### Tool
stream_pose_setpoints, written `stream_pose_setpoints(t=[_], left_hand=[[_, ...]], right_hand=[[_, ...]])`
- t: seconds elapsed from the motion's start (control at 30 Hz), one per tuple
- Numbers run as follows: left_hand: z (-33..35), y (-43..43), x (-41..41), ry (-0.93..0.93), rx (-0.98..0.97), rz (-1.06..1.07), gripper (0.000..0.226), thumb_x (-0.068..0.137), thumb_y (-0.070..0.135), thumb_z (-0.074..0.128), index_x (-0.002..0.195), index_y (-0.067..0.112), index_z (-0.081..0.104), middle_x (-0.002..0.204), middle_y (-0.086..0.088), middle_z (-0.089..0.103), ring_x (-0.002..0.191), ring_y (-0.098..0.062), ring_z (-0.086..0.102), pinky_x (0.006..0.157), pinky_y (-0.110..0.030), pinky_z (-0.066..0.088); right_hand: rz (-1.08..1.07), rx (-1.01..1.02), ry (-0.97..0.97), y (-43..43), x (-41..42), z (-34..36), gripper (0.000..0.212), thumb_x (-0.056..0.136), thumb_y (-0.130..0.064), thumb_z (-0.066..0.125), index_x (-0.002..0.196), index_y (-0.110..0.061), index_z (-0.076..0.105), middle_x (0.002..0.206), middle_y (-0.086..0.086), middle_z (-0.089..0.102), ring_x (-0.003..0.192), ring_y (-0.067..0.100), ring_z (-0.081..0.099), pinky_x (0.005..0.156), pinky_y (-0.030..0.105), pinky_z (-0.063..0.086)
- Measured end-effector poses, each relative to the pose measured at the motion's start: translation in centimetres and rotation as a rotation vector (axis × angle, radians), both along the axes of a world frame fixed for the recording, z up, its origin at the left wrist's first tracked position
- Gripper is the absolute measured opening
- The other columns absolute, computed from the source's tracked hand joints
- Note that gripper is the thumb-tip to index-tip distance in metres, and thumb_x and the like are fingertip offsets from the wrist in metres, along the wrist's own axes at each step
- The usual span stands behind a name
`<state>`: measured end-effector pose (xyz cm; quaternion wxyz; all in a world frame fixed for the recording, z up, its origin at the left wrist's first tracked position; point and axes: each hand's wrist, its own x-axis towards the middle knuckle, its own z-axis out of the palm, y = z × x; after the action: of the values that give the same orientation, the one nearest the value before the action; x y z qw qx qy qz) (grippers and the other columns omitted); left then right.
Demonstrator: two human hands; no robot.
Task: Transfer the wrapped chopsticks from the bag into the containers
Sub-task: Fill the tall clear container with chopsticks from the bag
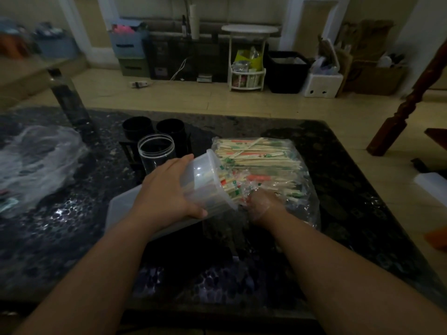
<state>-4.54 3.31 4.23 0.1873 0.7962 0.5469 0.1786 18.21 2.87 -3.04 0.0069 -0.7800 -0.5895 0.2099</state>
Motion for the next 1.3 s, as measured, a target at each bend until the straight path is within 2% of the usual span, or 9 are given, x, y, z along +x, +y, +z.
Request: stream_pose_setpoints(t=[0.1,0.17,0.27,0.43,0.53,0.73,0.97,1.17,1.3], left_hand=[[0.1,-0.2,0.1,0.006,0.0,-0.001,0.129,0.035,0.057,0.075,0.151,0.029,0.027,0.149,0.005,0.035,0.134,-0.018,0.034,0.106,-0.032,0.028],[0.1,-0.2,0.1,0.02,0.002,-0.005,0.129,0.035,0.057,0.074,0.151,0.029,0.026,0.15,0.005,0.035,0.134,-0.017,0.034,0.106,-0.031,0.027],[0.2,-0.4,0.2,0.024,-0.003,-0.004,0.129,0.035,0.057,0.074,0.151,0.029,0.026,0.151,0.004,0.034,0.135,-0.018,0.033,0.107,-0.031,0.026],[0.4,-0.7,0.3,0.022,0.0,-0.01,0.129,0.035,0.057,0.073,0.152,0.028,0.026,0.151,0.004,0.034,0.137,-0.018,0.032,0.108,-0.03,0.025],[0.4,-0.8,0.1,0.02,0.007,-0.005,0.129,0.036,0.057,0.074,0.152,0.028,0.026,0.151,0.004,0.034,0.136,-0.019,0.033,0.108,-0.031,0.026],[0.4,-0.6,-0.1,0.018,0.002,-0.013,0.128,0.038,0.055,0.077,0.152,0.028,0.025,0.153,0.003,0.032,0.139,-0.019,0.029,0.109,-0.033,0.024],[0.5,-0.7,0.2,0.053,0.01,-0.016,0.131,0.033,0.061,0.073,0.152,0.028,0.026,0.151,0.003,0.034,0.135,-0.02,0.034,0.106,-0.032,0.027],[0.3,-0.8,0.3,0.069,0.025,-0.014,0.13,0.034,0.058,0.074,0.152,0.027,0.026,0.151,0.002,0.034,0.136,-0.02,0.034,0.108,-0.033,0.027],[0.2,-0.8,0.3,0.065,0.033,-0.041,0.135,0.031,0.076,0.059,0.152,0.026,0.026,0.153,0.001,0.033,0.139,-0.02,0.031,0.111,-0.035,0.024]], right_hand=[[-0.002,-0.003,0.079,-0.6,0.3,0.1,0.021,0.089,-0.034,0.066,0.101,-0.017,0.063,0.105,0.004,0.062,0.094,0.026,0.058,0.084,0.029,0.042],[0.011,-0.028,0.121,-1.0,0.6,0.1,0.024,0.087,-0.04,0.07,0.102,-0.023,0.064,0.103,0.001,0.061,0.101,0.025,0.057,0.087,0.028,0.042],[0.075,-0.035,-0.016,-1.3,0.6,-0.4,0.048,0.088,-0.047,0.064,0.126,-0.02,0.053,0.131,0.008,0.055,0.121,0.033,0.052,0.099,0.036,0.04],[0.176,0.066,-0.241,-3.2,-0.9,-1.3,0.041,0.099,-0.029,0.045,0.136,-0.014,0.046,0.143,0.014,0.04,0.128,0.035,0.041,0.107,0.044,0.032],[0.166,0.104,-0.223,-4.1,-1.0,-1.3,0.037,0.097,-0.025,0.047,0.132,-0.013,0.052,0.138,0.014,0.043,0.124,0.032,0.048,0.102,0.043,0.043],[0.229,0.077,-0.228,-6.0,-0.5,-0.2,0.03,0.098,-0.017,0.042,0.128,-0.013,0.041,0.123,0.016,0.061,0.109,0.034,0.063,0.084,0.041,0.049],[0.33,0.033,-0.098,-8.5,-1.3,3.0,0.038,0.092,-0.051,0.048,0.122,-0.032,0.06,0.116,0.007,0.066,0.107,0.029,0.063,0.087,0.038,0.05],[0.458,0.183,-0.113,-9.7,-2.0,7.2,0.034,0.086,-0.055,0.052,0.093,-0.024,0.065,0.08,0.0,0.06,0.083,0.025,0.062,0.066,0.03,0.041],[0.498,0.421,-0.152,-9.9,-1.9,9.8,0.022,0.087,-0.05,0.05,0.08,-0.029,0.052,0.07,-0.006,0.048,0.068,0.017,0.047,0.064,0.03,0.035]])
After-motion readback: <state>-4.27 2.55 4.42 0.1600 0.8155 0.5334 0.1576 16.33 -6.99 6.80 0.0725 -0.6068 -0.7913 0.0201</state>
